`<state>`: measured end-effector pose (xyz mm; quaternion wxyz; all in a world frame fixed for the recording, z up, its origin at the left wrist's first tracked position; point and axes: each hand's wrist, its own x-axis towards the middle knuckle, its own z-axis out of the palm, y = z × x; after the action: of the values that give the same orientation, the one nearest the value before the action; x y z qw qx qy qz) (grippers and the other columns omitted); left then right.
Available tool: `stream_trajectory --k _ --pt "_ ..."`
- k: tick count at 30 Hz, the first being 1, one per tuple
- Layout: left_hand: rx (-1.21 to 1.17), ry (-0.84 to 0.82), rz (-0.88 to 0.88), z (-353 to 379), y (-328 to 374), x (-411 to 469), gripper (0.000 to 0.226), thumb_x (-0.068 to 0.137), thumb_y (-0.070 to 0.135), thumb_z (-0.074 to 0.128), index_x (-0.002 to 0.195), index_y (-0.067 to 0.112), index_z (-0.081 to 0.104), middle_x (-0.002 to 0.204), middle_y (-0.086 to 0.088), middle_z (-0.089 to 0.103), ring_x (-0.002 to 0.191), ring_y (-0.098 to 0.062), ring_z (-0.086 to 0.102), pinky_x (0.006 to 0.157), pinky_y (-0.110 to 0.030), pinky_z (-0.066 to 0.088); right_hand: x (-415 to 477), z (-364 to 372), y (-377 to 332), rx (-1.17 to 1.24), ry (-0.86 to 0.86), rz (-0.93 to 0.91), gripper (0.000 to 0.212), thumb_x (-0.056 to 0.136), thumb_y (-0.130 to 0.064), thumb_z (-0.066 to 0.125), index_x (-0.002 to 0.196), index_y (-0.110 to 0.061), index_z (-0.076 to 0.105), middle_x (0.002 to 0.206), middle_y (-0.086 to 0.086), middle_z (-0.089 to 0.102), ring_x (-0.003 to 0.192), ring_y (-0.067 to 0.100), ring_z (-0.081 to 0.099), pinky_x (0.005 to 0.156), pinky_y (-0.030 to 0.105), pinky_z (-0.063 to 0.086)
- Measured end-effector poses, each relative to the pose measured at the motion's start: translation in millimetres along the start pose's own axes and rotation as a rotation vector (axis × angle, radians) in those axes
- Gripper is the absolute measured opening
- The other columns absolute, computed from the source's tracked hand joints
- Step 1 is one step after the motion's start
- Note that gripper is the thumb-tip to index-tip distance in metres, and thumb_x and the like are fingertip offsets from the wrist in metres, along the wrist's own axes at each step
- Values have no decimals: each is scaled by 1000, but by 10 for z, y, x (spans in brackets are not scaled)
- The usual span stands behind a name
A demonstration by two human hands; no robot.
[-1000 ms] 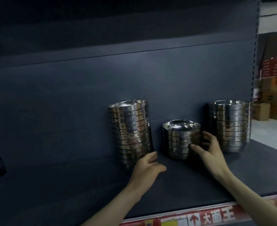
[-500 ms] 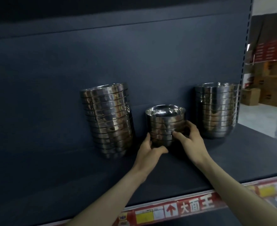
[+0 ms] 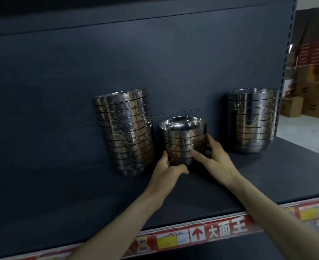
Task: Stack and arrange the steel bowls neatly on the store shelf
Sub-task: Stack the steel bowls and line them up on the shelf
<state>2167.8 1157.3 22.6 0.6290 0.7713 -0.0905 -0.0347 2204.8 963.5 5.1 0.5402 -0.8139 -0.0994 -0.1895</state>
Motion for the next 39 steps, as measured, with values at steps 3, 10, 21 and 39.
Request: stream_trajectory --k 3,10,21,39 --pt "-32 4 9 -40 -23 -51 114 70 28 74 170 23 19 161 7 47 152 -9 35 116 -26 31 -1 25 -3 -45 -30 -20 59 97 -45 73 151 -45 49 141 -2 54 123 13 59 107 32 44" --pt "-42 45 2 -48 -61 -101 84 71 26 74 150 37 48 133 21 66 124 7 55 111 -26 42 -11 40 -16 -79 -58 -43 65 98 -46 73 155 -50 42 138 -4 52 124 10 51 114 32 41" --pt "-54 91 -31 6 -63 -90 59 80 18 75 130 44 61 119 21 74 119 5 61 110 -27 45 29 63 44 -140 -40 -50 74 97 -46 74 162 -37 40 141 -2 54 130 13 54 108 27 39" --pt "-163 164 101 516 287 -345 72 93 -5 62 160 15 45 157 -1 56 134 -2 56 104 -19 43 -93 -147 -68 -234 297 -91 54 95 -42 69 135 -7 69 143 9 56 138 26 50 121 41 38"
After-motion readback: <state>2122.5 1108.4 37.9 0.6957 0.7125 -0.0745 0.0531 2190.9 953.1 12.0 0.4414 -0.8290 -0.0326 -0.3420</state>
